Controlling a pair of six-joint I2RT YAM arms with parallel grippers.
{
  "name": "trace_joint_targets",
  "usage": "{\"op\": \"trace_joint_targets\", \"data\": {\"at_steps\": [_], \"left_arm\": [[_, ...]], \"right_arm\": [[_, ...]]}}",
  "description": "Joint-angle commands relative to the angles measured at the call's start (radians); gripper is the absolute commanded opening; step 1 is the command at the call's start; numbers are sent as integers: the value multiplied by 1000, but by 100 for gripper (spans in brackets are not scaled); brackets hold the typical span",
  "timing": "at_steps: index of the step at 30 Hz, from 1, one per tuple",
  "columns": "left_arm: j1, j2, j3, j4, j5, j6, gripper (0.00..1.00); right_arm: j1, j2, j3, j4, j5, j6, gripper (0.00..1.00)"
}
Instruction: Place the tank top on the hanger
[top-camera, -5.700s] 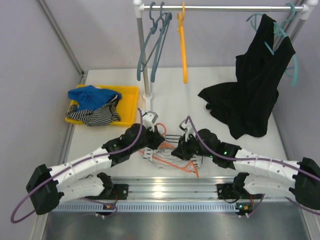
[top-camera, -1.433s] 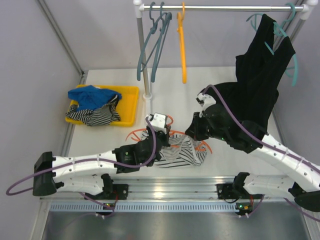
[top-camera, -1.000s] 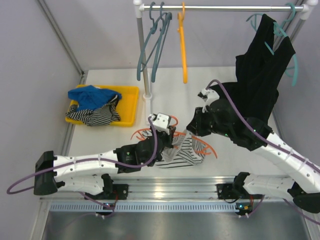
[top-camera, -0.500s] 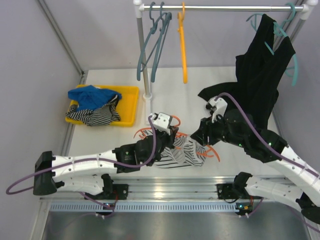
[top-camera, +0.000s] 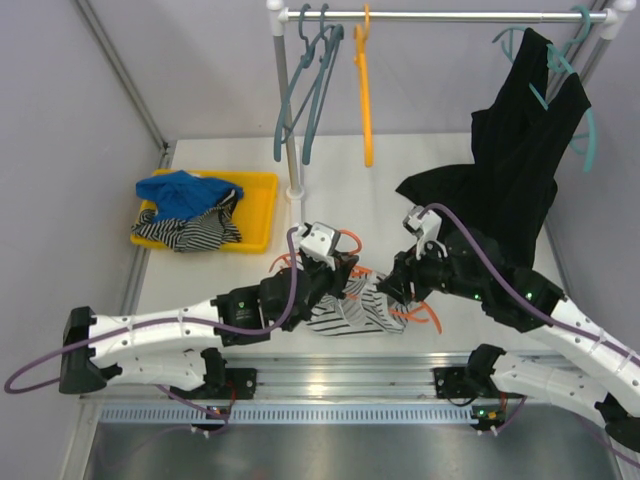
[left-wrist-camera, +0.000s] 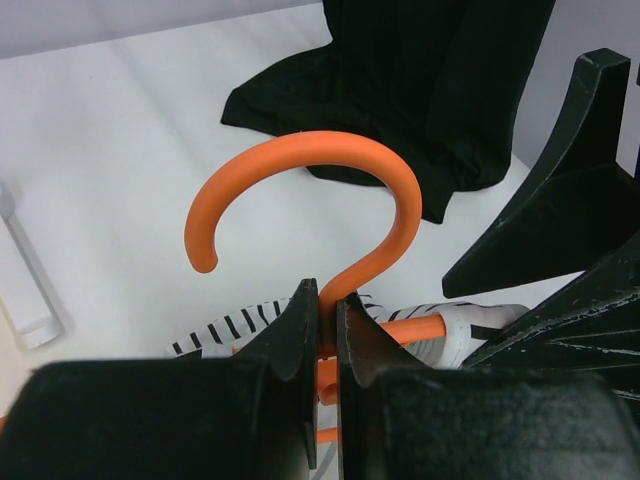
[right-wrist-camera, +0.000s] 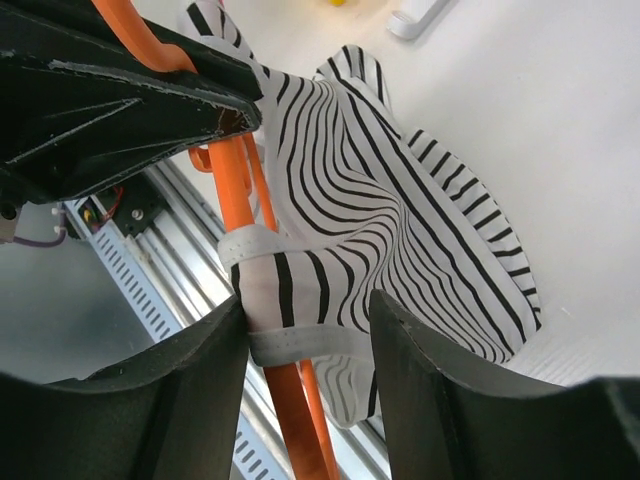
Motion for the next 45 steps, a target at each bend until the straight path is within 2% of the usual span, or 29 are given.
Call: {"op": "trace_joint_targets", "data": {"at_steps": [1, 10, 11, 12, 14, 15, 17, 18, 19, 21, 22, 26, 29, 34, 45], "left_arm": [[-4, -21, 59, 28, 31, 3, 0], [-4, 12, 102, 0, 56, 7, 0], [-4, 15, 105, -1, 57, 10, 0], [-4, 16, 113, -1, 59, 10, 0], [-3, 24, 119, -4, 67, 13, 0], [-4, 27, 127, -4, 68, 13, 0], [-3, 35, 131, -6, 74, 13, 0], [-4, 36, 136, -6, 74, 15, 0], [-4, 38, 141, -11, 76, 13, 0], [-4, 42, 150, -20, 71, 13, 2], [-4, 44, 151, -20, 68, 13, 13], [-4, 41, 170, -30, 68, 7, 41], [-4, 38, 194, -58, 74, 13, 52], [-4, 1, 220, -99, 97, 26, 56], [-4, -110, 233, -172, 77, 32, 56]], "right_arm": [[-6, -8, -5, 93, -46, -23, 50], [-6, -27, -22, 102, -66, -30, 50], [-6, -29, -30, 105, -71, -24, 47], [-5, -34, -34, 113, -72, -21, 38], [-5, -38, -45, 130, -74, -7, 31], [-5, -40, -48, 134, -74, -4, 23], [-3, -40, -56, 140, -71, 2, 16], [-2, -40, -59, 139, -69, 3, 4], [-2, -44, -61, 140, -68, 6, 0], [1, -63, -71, 151, -59, 13, 0], [3, -72, -76, 154, -57, 14, 0], [3, -126, -94, 150, -5, 19, 0], [3, -159, -94, 133, 24, 31, 0], [3, -221, -99, 113, 86, 66, 0], [1, -353, -111, 96, 378, 195, 0]]}}
